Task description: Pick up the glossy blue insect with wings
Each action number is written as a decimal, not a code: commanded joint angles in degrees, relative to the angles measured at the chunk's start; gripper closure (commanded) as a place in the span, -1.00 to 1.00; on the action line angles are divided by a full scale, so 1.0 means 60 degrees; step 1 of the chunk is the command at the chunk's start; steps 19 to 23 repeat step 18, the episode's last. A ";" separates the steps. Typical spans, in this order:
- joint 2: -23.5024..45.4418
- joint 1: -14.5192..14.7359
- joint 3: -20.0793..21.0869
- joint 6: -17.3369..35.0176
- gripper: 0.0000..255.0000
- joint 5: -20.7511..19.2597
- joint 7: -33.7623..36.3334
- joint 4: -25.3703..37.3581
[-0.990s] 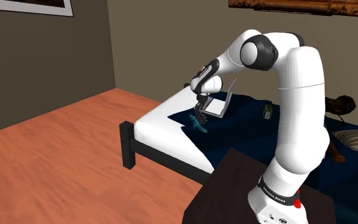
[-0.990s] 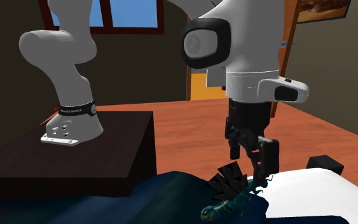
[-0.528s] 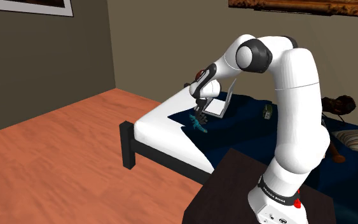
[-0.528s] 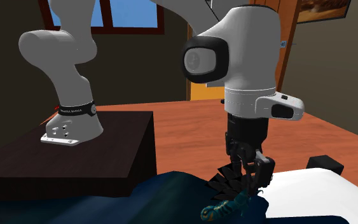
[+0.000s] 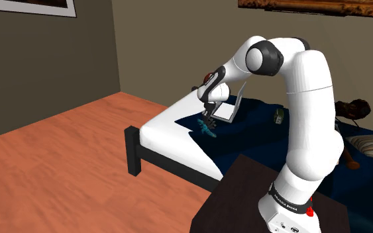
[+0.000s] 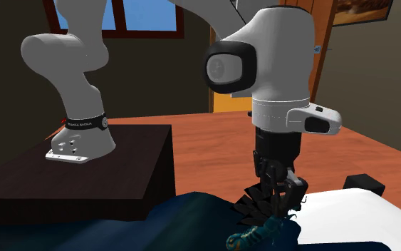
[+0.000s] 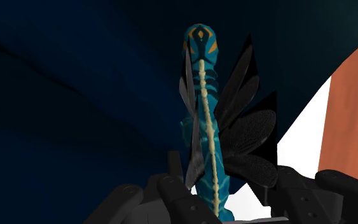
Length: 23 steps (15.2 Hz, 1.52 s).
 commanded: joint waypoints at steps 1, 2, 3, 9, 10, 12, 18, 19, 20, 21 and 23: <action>0.0004 0.0005 -0.0007 -0.0004 1.00 -0.0008 0.0008 -0.0018; -0.0096 0.0034 -0.0045 -0.0095 1.00 -0.0053 0.0036 -0.0025; -0.0194 0.0062 -0.0082 -0.0187 1.00 -0.0098 0.0064 -0.0029; -0.0765 0.0216 -0.0286 -0.0760 1.00 -0.0374 0.0236 -0.0011; -0.0856 0.0240 -0.0317 -0.0858 1.00 -0.0420 0.0264 -0.0001; -0.1036 0.0284 -0.0376 -0.1057 1.00 -0.0512 0.0321 0.0026; -0.1392 0.0366 -0.0484 -0.1479 1.00 -0.0699 0.0435 0.0109; -0.1392 0.0366 -0.0484 -0.1479 1.00 -0.0699 0.0435 0.0109; -0.1392 0.0366 -0.0484 -0.1479 1.00 -0.0699 0.0435 0.0109; -0.1392 0.0366 -0.0484 -0.1479 1.00 -0.0699 0.0435 0.0109; -0.1392 0.0366 -0.0484 -0.1479 1.00 -0.0699 0.0435 0.0109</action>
